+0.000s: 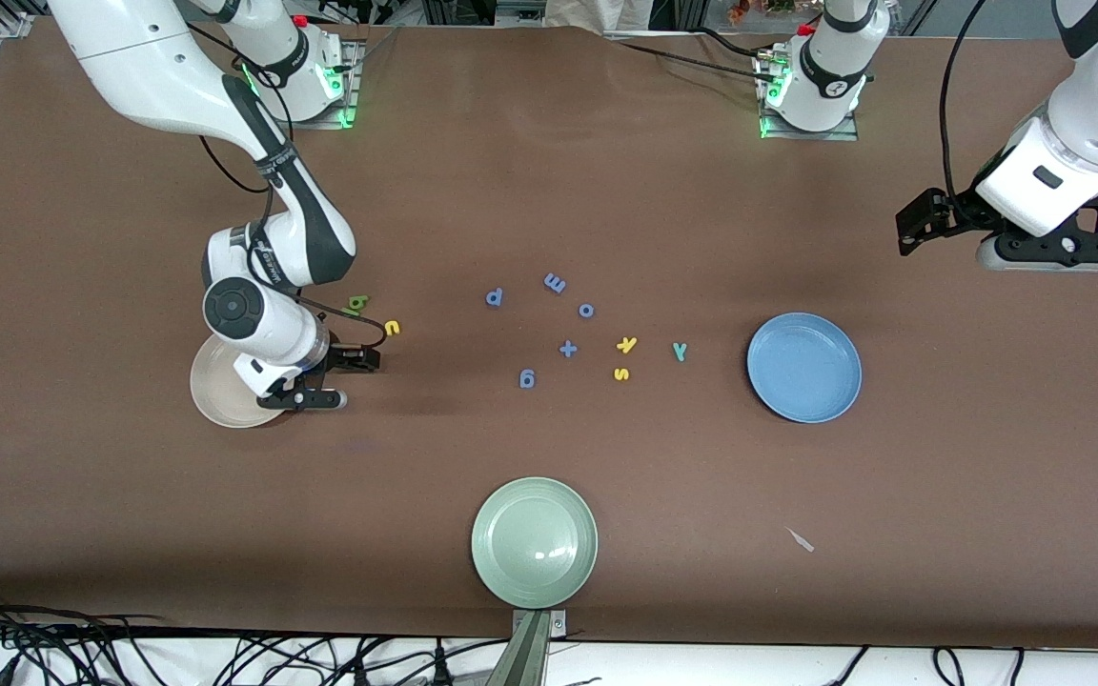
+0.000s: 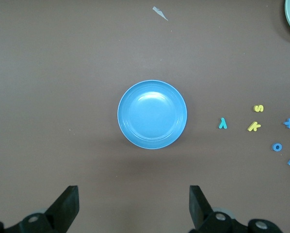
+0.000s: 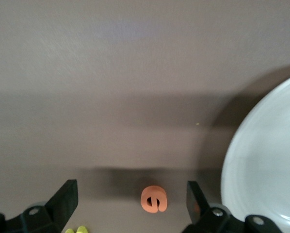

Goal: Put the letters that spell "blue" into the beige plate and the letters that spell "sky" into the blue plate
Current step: 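Grasp the orange e with the right gripper while the left gripper reaches the yellow k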

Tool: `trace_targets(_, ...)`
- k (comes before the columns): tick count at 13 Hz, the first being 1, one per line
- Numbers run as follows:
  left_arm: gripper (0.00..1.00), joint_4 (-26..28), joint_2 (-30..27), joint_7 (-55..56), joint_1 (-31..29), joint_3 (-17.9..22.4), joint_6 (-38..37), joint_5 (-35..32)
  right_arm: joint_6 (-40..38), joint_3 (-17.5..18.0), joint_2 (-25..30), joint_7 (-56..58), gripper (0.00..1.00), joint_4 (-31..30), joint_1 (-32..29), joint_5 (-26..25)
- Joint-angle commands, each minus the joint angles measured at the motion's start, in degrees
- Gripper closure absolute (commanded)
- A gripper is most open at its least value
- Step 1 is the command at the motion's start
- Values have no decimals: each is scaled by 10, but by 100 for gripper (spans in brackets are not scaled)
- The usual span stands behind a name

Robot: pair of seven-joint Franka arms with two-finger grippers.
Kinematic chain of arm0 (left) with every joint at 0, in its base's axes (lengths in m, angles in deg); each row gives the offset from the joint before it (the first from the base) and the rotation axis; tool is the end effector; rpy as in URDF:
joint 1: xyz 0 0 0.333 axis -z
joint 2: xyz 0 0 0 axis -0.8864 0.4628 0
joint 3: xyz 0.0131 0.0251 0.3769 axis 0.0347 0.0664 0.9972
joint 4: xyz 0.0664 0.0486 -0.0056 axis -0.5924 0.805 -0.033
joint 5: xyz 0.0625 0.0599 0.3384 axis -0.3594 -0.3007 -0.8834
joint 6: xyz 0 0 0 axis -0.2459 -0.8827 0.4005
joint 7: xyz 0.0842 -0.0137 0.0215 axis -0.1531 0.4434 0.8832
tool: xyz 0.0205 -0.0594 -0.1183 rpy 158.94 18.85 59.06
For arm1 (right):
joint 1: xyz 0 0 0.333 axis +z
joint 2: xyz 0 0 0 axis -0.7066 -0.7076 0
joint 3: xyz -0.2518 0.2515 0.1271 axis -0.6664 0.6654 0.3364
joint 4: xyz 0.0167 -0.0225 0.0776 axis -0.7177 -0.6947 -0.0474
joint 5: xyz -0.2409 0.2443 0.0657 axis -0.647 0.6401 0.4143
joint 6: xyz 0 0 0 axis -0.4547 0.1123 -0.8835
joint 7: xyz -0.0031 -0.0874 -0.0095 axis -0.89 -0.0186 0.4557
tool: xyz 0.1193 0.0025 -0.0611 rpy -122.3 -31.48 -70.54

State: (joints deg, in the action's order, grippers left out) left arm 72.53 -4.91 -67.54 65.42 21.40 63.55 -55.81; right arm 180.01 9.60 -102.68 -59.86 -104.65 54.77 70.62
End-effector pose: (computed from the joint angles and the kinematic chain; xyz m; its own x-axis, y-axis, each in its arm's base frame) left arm 0.5046 -0.0663 0.6224 0.9997 -0.0078 -0.0240 -0.0084 -0.9997 -0.0236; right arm 0.6038 0.1714 0.2560 0.9984 0.0103 -0.0553 0.0092 -0.9998 -0.0200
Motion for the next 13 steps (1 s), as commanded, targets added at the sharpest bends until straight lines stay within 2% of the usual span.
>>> trace_targets(1,0,-1,-7,-7,2,-3,-10,-13,44,3,18,7,2,-50,-6,-4)
trace_targets(4,0,-2,-6,5,3,-6,-20,-12,52,1,27,8,3,-65,-7,-4)
trace_targets(6,0,-1,5,7,4,-22,-34,-12,50,-3,36,18,5,-71,-7,-4)
trace_targets(10,0,-1,95,8,12,-66,-81,-12,62,-10,39,31,18,-89,-7,-3)
trace_targets(13,0,-2,156,26,35,-67,-71,-11,95,-11,39,31,27,-114,-7,-3)
